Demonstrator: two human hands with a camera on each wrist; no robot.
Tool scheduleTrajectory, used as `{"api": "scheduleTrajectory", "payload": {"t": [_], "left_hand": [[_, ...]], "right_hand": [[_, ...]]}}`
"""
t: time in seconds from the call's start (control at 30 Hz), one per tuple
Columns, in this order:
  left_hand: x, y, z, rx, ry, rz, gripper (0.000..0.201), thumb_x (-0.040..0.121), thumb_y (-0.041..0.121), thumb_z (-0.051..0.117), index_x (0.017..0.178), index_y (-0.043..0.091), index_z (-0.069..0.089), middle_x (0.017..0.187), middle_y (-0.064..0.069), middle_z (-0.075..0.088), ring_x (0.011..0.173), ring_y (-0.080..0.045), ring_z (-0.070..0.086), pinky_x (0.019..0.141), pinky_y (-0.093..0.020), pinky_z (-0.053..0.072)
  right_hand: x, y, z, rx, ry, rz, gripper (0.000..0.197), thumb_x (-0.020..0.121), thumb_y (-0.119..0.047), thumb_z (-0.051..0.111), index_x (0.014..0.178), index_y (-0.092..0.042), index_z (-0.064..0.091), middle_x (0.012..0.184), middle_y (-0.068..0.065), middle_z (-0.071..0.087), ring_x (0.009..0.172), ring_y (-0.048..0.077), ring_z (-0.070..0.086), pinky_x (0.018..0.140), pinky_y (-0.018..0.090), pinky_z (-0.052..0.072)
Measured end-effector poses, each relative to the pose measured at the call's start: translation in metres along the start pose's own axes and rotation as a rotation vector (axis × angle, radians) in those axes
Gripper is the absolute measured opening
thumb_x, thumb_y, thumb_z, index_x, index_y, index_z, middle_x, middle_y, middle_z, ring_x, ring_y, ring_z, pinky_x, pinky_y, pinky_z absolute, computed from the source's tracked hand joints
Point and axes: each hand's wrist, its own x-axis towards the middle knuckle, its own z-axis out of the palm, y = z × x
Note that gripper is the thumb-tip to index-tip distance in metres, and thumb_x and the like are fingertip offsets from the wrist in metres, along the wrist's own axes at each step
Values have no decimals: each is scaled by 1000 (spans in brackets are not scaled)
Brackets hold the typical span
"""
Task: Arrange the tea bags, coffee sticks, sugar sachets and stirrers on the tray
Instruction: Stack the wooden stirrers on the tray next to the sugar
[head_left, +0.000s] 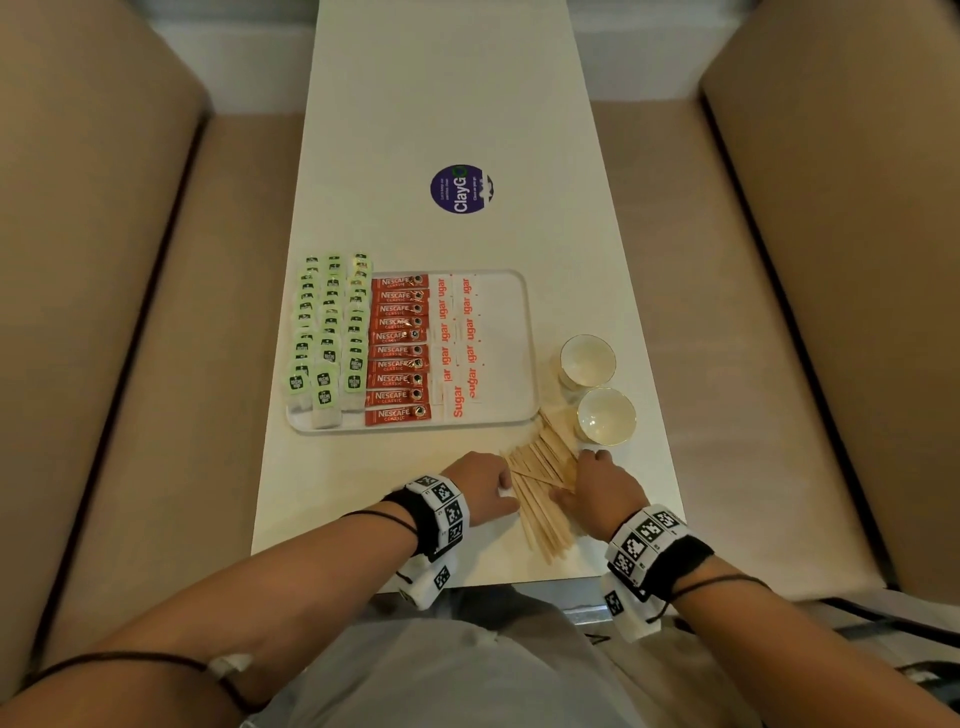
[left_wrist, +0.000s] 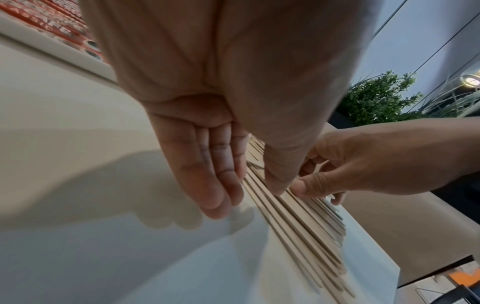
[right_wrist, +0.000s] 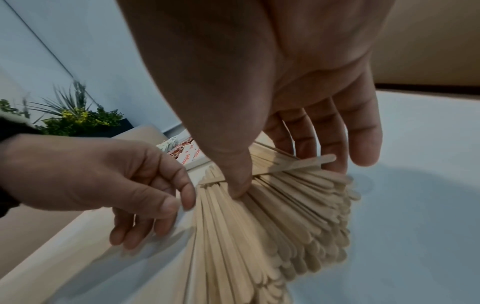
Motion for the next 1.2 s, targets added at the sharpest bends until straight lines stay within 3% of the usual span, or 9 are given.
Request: {"api": "scheduleTrajectory", "payload": {"t": [0.13,0.27,0.37,0.5,0.6,0.7,0.83,1.03,1.2], "left_hand": [[0,-4,-1,7,-1,-47,35,80,47,76,93,17,66,90,1,66,81,-16,62,76,-31,52],[-3,-8,-2,-7,-10,-111,40,80,48,77,64,14,63,56,-1,56,50,-16,51,52,-26,42],[-6,-11,-4,23,-17,-138,45,80,54,76,60,16,59,50,2,51,47,-15,49,50,-26,40],[-6,-10,-7,50,-36,-110,44,80,54,75,61,18,59,51,1,48,48,-19,47,51,-28,40],[-6,-7,-9,61,-39,-87,40,82,46,74,60,18,54,49,1,41,48,-20,41,51,-27,35],[-9,-3,-12,69,-29,-70,42,83,37,71,56,17,47,49,3,40,45,-18,40,49,-25,34],[-15,-5,-14,99,-15,-68,36,90,30,63,61,14,50,57,0,49,52,-16,48,50,-24,36],[-18,-13,-23,89,10,-111,45,88,48,66,67,10,57,59,-3,54,53,-20,52,52,-28,41],[-19,-18,-26,134,47,-127,46,82,57,70,83,11,62,78,-3,65,71,-21,63,61,-31,48]], "right_hand": [[-1,-14,4,0,-12,-33,50,94,-52,61,121,-12,48,118,8,53,99,28,64,82,38,54],[-1,-24,4,-5,-43,-43,43,96,-51,58,114,-13,53,112,6,58,99,26,64,80,35,51],[0,-27,-3,-16,-67,-19,44,98,-55,52,107,-13,57,104,5,63,90,23,61,76,33,49],[9,-24,-12,30,-132,19,36,100,-45,48,87,-13,57,88,4,65,81,22,64,67,30,48],[13,-26,-11,16,-169,8,33,100,-31,48,71,-15,49,72,0,56,74,22,61,59,27,42],[13,-34,-11,-1,-207,-7,31,98,-19,49,67,-14,47,70,0,53,71,22,58,58,27,41],[14,-44,-9,14,-233,-43,34,96,-16,49,62,-13,43,64,1,49,64,20,51,57,26,39],[17,-57,-7,19,-253,-87,34,95,-17,50,62,-12,44,63,2,50,61,20,50,56,26,40],[15,-68,-9,5,-287,-169,35,98,-17,49,63,-16,46,65,-1,50,68,21,53,57,25,40]]}}
